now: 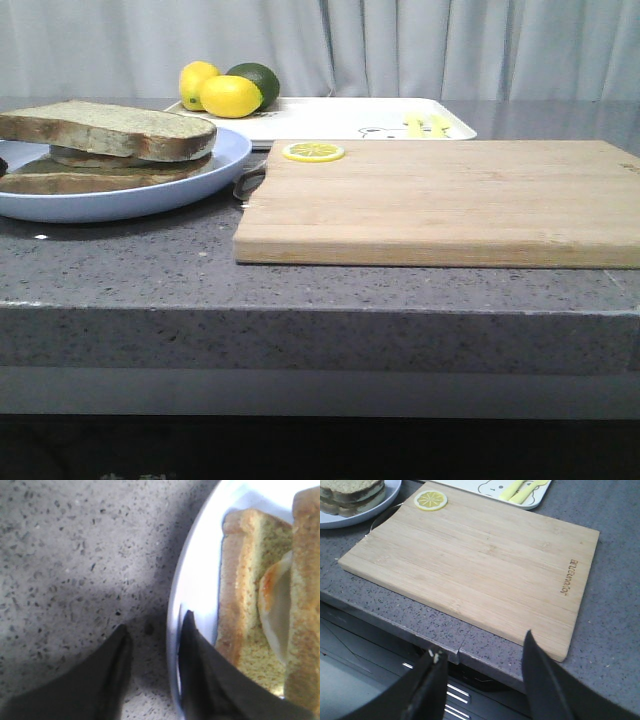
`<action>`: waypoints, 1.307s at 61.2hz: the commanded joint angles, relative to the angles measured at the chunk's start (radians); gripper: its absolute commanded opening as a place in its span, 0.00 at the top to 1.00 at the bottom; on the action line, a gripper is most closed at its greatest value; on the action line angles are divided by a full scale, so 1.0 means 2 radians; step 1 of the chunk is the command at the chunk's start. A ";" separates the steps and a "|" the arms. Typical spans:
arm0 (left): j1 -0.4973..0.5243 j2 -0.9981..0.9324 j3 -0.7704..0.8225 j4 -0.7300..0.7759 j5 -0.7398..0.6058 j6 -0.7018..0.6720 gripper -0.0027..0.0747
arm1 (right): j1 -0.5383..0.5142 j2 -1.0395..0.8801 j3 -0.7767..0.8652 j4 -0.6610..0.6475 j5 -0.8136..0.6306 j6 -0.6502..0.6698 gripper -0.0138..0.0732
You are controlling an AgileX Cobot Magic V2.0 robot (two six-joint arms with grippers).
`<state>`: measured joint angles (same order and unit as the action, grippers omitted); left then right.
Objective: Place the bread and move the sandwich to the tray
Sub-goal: 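Grip the blue plate rim with the left gripper, then lift the plate and carry it onto the white tray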
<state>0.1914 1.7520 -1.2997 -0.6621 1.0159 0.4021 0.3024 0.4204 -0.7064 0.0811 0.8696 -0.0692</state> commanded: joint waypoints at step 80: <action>-0.105 0.121 -0.304 0.008 -0.017 -0.223 0.99 | -0.002 0.002 -0.012 0.000 -0.031 0.000 0.41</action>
<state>-0.0115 2.0223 -1.8209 -0.6314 0.9873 0.0517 0.3024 0.4204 -0.7064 0.0811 0.8696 -0.0673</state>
